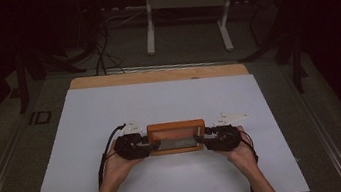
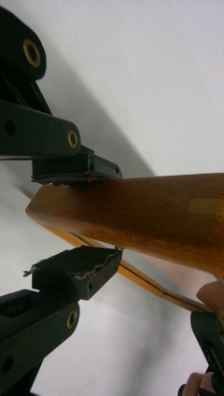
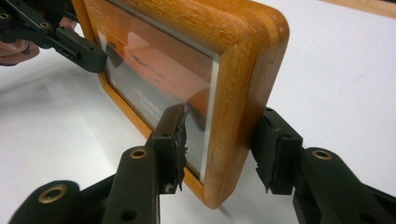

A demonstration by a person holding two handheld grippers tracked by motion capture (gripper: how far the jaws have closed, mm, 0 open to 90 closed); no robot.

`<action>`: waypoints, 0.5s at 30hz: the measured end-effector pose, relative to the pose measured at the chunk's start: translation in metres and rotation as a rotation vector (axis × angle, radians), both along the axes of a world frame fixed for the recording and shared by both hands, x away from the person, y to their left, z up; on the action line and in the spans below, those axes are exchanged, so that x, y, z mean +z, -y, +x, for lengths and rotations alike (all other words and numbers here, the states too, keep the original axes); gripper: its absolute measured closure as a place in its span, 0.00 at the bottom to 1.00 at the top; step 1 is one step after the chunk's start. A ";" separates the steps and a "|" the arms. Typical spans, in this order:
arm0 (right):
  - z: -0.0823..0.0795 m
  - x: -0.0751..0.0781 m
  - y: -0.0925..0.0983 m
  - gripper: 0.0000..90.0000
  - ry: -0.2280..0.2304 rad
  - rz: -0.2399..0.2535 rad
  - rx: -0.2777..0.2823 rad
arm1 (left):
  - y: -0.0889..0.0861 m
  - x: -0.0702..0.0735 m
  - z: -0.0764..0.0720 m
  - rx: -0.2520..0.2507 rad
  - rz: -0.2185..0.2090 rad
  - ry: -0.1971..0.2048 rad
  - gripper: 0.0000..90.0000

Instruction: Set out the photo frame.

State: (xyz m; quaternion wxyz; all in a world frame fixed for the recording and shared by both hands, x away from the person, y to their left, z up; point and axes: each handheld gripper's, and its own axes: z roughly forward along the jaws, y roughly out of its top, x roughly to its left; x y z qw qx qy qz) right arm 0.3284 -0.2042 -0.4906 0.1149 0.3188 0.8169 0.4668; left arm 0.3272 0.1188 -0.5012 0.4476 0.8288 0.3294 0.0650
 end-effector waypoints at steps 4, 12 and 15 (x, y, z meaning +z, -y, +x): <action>0.001 -0.002 0.000 0.63 -0.014 0.002 0.000 | -0.001 -0.001 0.001 0.003 -0.004 -0.014 0.65; 0.003 -0.004 0.000 0.63 -0.043 0.014 -0.005 | -0.002 -0.005 0.003 0.011 -0.024 -0.049 0.65; 0.004 -0.006 0.000 0.63 -0.052 0.012 -0.003 | -0.002 -0.005 0.003 0.009 -0.018 -0.057 0.65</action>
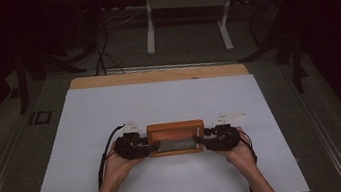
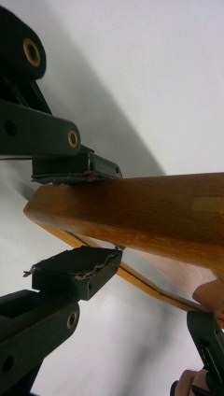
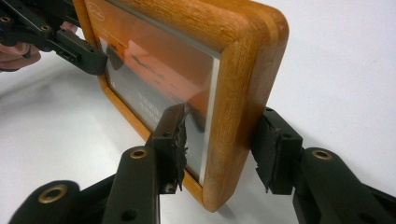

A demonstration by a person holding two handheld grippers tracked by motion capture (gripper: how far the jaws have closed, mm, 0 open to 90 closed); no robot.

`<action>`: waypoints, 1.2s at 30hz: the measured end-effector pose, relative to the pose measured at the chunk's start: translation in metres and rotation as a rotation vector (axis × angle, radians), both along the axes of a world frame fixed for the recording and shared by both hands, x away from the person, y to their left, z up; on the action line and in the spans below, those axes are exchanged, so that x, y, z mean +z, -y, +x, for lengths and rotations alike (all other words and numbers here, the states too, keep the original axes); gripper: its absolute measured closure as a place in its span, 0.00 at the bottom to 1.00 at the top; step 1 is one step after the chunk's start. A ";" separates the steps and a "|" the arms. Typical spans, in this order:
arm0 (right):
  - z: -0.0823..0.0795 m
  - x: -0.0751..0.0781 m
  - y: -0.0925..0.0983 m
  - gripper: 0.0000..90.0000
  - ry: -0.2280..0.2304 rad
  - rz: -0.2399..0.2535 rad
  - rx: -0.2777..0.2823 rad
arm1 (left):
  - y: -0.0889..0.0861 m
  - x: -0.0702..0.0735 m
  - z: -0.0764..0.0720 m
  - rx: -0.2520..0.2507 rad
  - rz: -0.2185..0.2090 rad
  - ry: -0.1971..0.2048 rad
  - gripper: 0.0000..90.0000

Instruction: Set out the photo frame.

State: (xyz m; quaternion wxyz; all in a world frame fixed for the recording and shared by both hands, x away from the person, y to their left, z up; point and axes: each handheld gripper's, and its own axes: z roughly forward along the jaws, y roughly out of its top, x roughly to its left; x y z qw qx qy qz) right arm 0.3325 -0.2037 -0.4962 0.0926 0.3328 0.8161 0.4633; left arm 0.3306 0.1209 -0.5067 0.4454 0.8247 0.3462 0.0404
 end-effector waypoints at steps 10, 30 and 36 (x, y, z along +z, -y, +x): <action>0.001 -0.004 -0.002 0.63 -0.025 -0.005 -0.005 | -0.001 -0.005 0.002 0.001 0.000 -0.019 0.64; 0.008 -0.011 0.000 0.63 -0.049 0.029 -0.013 | -0.003 -0.011 0.007 0.028 -0.042 -0.042 0.64; 0.010 -0.013 0.001 0.63 -0.056 0.034 -0.012 | -0.004 -0.012 0.008 0.030 -0.051 -0.051 0.64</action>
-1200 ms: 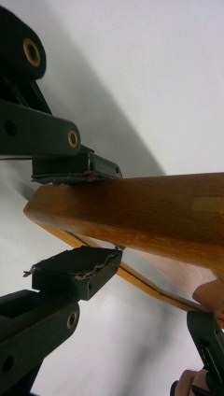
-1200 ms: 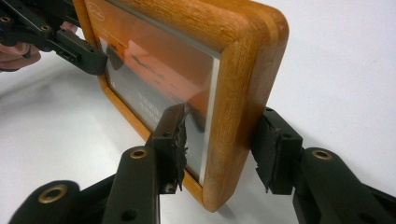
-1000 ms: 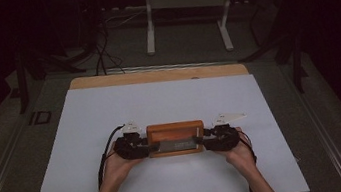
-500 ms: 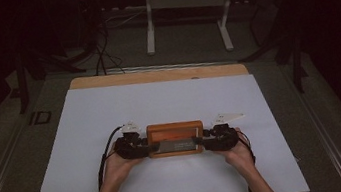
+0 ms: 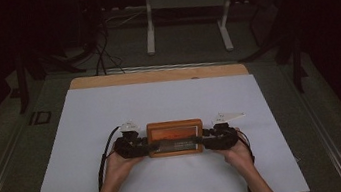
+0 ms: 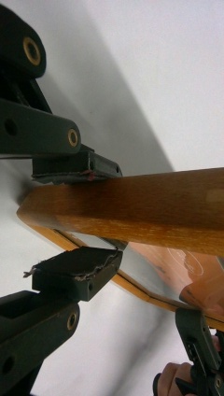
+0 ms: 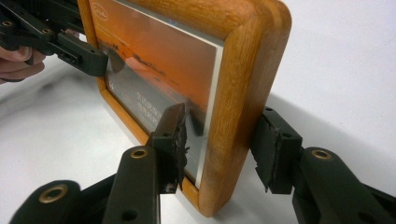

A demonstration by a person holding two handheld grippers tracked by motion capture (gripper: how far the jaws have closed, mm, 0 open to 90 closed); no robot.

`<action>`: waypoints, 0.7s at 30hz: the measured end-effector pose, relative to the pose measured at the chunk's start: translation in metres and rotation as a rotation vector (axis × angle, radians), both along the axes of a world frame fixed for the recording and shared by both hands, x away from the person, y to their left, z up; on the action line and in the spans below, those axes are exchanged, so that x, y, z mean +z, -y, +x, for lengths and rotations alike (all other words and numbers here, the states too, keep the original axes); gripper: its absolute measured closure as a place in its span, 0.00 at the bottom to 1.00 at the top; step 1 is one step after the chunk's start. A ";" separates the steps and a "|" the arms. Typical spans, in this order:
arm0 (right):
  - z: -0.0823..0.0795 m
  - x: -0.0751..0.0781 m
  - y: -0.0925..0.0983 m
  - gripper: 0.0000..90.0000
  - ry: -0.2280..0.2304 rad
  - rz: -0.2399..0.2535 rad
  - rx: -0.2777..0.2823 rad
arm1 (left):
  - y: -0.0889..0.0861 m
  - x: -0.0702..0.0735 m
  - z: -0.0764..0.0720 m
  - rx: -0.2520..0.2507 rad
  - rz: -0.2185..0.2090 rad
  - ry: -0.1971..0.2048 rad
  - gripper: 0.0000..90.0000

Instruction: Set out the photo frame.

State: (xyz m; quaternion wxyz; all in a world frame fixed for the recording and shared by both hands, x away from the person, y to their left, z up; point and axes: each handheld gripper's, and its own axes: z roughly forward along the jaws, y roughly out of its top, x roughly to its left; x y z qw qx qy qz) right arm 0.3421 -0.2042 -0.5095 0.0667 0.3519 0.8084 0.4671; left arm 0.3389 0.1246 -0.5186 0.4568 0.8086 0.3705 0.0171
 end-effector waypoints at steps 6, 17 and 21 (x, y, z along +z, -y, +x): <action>0.000 0.000 0.000 0.63 0.002 -0.002 0.004 | 0.000 0.000 0.000 0.001 0.002 -0.003 0.64; -0.001 0.000 0.001 0.57 0.013 0.002 0.006 | 0.001 0.001 -0.001 0.007 0.031 0.011 0.56; -0.002 0.002 0.002 0.54 0.021 -0.004 0.000 | -0.003 0.003 -0.001 0.018 0.017 0.016 0.52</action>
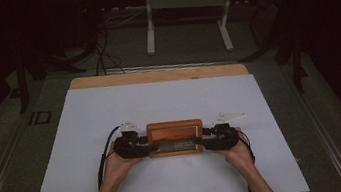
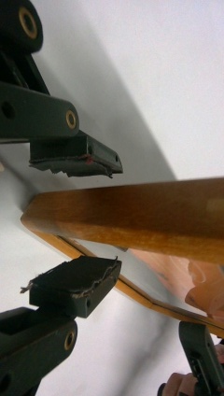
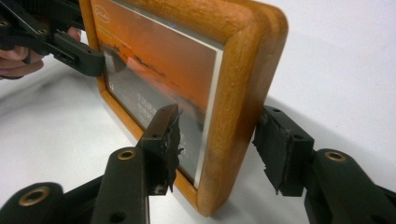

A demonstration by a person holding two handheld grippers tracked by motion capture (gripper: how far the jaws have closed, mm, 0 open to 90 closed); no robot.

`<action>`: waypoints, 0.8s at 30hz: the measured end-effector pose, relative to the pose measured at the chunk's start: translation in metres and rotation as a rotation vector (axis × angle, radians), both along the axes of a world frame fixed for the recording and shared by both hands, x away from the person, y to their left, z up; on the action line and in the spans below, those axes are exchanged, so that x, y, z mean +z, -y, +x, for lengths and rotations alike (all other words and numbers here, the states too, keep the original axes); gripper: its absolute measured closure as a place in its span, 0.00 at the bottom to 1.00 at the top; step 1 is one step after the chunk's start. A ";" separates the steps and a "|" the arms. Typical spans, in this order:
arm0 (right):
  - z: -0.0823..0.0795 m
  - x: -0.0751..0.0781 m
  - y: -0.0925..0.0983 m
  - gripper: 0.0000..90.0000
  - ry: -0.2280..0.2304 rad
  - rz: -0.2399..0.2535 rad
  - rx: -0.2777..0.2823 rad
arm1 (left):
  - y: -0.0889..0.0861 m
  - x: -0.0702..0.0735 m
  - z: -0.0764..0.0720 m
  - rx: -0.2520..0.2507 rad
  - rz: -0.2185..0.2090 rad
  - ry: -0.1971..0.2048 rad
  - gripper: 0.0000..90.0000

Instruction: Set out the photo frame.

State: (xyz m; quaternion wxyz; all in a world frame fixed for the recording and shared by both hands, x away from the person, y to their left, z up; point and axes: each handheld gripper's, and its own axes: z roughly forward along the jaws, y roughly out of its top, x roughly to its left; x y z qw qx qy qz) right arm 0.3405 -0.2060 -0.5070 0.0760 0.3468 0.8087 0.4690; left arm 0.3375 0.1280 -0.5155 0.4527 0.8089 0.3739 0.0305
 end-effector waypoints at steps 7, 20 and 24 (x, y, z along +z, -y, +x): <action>-0.001 0.005 0.004 0.50 0.020 -0.003 -0.013 | -0.005 0.006 -0.003 0.010 0.006 0.021 0.48; -0.006 0.016 0.018 0.48 0.060 -0.018 -0.022 | -0.019 0.020 -0.012 0.019 -0.010 0.087 0.48; -0.006 0.017 0.025 0.48 0.063 -0.013 -0.030 | -0.024 0.022 -0.013 0.030 -0.008 0.097 0.48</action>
